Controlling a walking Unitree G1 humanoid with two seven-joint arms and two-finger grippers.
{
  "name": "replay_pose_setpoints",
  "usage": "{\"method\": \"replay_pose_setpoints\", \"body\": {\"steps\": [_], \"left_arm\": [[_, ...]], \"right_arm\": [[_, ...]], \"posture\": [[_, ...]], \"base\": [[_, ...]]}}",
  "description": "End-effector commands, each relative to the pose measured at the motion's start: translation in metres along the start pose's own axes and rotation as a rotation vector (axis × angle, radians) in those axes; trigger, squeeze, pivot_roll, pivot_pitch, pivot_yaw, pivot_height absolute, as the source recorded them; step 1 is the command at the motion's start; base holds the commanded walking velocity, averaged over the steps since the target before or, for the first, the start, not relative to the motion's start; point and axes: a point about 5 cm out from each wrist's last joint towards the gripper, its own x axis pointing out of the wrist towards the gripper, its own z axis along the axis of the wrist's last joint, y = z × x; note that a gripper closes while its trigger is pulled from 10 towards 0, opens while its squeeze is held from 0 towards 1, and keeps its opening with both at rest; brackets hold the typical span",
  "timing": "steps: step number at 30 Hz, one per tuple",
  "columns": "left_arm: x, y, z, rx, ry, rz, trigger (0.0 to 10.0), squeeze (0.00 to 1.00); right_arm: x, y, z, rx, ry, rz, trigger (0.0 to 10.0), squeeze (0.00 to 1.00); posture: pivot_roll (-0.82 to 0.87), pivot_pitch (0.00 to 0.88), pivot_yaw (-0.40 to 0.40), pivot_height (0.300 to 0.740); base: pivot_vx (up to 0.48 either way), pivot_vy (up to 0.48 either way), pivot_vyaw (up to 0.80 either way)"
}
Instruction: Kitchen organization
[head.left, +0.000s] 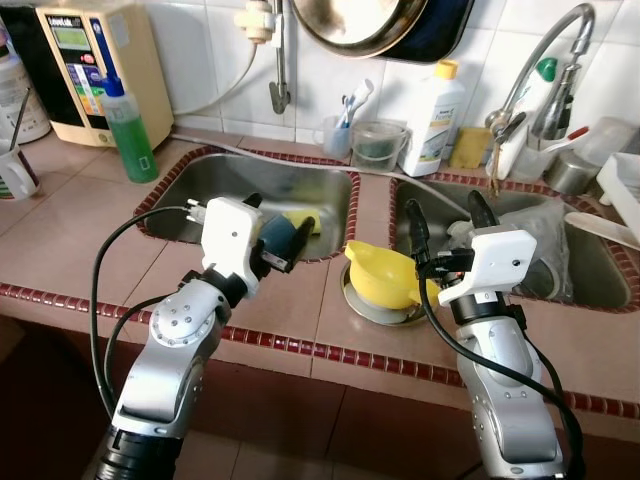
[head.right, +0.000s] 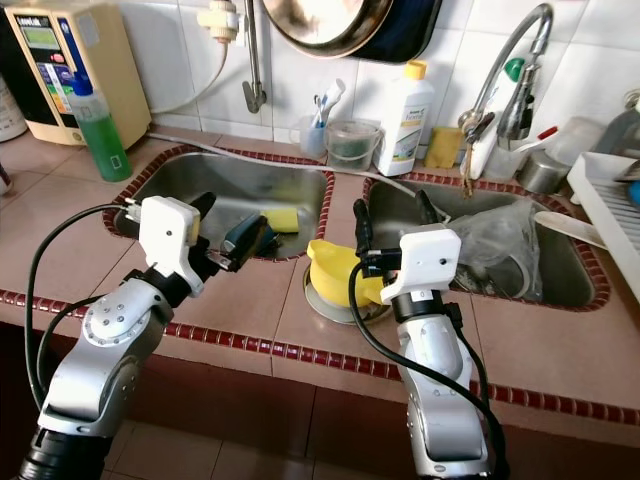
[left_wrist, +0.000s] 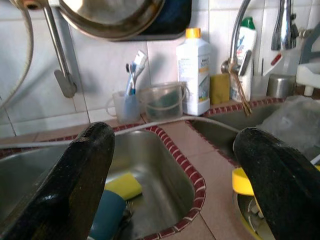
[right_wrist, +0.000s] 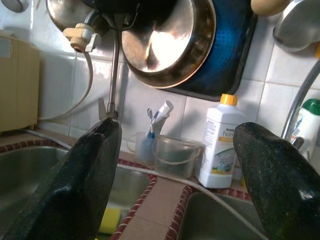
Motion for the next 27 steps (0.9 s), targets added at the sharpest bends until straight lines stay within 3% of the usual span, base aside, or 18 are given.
{"method": "replay_pose_setpoints", "body": {"steps": [1,13,27], "left_arm": [[-0.001,-0.004,0.003,0.023,-0.003,-0.023,10.0,0.00],[-0.002,-0.013,0.011,0.036,0.021,-0.115,10.0,0.00],[-0.017,-0.025,0.003,0.084,0.079,-0.299,10.0,0.00]], "right_arm": [[-0.001,-0.002,0.004,-0.001,-0.009,-0.008,10.0,0.00],[-0.004,0.004,0.001,0.077,0.056,0.149,10.0,0.00],[-0.008,0.016,-0.002,0.121,0.143,0.262,10.0,0.00]], "posture": [[0.06,0.000,-0.023,0.740],[0.06,0.000,-0.019,0.740],[0.06,0.000,-0.028,0.740]], "base": [[0.000,0.000,0.00],[0.000,0.000,0.00],[0.000,0.000,0.00]]}}
